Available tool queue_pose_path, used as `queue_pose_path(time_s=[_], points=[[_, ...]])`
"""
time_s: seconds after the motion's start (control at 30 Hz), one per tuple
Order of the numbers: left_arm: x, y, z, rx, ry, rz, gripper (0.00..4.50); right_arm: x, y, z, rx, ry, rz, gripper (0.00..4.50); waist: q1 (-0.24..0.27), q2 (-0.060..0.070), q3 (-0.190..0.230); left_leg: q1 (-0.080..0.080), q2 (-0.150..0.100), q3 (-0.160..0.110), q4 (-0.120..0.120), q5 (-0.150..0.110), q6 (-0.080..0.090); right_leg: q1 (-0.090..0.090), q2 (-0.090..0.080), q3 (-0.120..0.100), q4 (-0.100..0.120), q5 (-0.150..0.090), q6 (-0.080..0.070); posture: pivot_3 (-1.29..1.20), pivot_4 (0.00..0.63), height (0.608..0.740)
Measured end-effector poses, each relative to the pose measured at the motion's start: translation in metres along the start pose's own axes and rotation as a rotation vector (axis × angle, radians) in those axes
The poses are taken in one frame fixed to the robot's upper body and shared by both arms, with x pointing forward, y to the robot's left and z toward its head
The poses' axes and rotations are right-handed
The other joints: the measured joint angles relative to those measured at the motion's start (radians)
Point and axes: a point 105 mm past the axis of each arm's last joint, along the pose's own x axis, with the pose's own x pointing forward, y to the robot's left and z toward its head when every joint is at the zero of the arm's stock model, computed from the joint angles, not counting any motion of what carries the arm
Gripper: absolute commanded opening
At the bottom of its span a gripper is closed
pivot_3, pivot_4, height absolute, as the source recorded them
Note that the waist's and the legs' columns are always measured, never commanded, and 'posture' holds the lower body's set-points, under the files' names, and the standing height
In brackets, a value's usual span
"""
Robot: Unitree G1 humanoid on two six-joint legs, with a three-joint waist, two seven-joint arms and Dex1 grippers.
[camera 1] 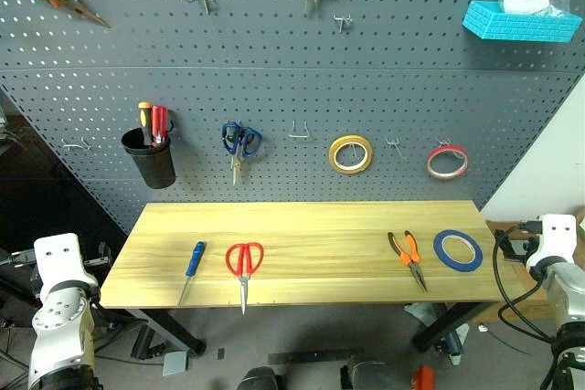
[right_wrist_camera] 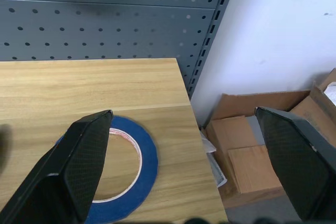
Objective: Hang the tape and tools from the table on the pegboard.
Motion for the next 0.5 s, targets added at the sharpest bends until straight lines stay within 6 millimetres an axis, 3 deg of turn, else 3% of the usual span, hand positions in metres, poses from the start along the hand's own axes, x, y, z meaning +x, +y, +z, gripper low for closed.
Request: queue_pose_path(time_s=[0.17, 0.4, 0.5], points=[[0.001, -0.001, -0.001, -0.006, 0.013, 0.002, 4.48, 0.000, 0.003, 0.004, -0.004, -0.015, 0.016, 4.50, -0.002, 0.000, 0.000, 0.001, -0.003, -0.010, 0.000, 0.000, 0.000, 0.006, -0.006, -0.010, 0.000, -0.003, 0.000, -0.03, 0.000, 0.740], [0.004, -0.007, 0.007, -0.020, -0.004, -0.005, 4.48, 0.001, 0.008, 0.007, -0.010, -0.026, 0.027, 4.50, -0.001, 0.005, 0.002, -0.003, -0.023, -0.059, 0.000, 0.001, 0.000, 0.021, -0.029, -0.050, 0.002, -0.016, 0.000, -0.03, 0.004, 0.740], [0.006, -0.014, 0.010, -0.033, -0.019, -0.020, 4.48, 0.001, 0.009, 0.011, -0.015, -0.040, 0.027, 4.50, 0.014, 0.009, 0.003, -0.003, -0.020, -0.056, -0.001, 0.001, 0.000, 0.016, -0.028, -0.050, 0.002, -0.018, -0.002, -0.03, 0.021, 0.740]])
